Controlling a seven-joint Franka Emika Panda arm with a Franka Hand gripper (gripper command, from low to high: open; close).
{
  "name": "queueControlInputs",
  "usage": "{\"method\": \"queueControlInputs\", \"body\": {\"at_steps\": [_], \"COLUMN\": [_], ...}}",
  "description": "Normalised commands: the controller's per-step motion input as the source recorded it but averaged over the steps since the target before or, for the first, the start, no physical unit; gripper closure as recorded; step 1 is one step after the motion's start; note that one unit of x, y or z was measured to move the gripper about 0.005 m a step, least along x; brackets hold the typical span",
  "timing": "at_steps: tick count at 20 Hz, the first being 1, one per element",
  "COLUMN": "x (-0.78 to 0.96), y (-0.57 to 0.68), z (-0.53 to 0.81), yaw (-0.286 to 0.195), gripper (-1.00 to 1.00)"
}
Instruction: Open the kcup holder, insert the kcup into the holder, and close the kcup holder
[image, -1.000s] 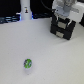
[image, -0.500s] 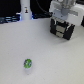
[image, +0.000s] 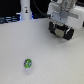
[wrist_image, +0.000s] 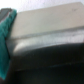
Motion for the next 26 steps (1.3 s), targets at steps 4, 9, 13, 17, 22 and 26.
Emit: {"method": "queueControlInputs", "body": {"at_steps": [4, 9, 13, 17, 22, 26], "x": [0.79, 0.33, 0.16, 0.78, 0.80, 0.79], "y": [-0.43, -0.27, -0.42, -0.46, -0.47, -0.52], "z": [0.12, 0.04, 0.00, 0.08, 0.05, 0.04], "yaw": [-0.063, -0.023, 0.035, -0.053, -0.054, -0.051], "gripper": [1.00, 1.00, 1.00, 1.00, 1.00, 1.00]}}
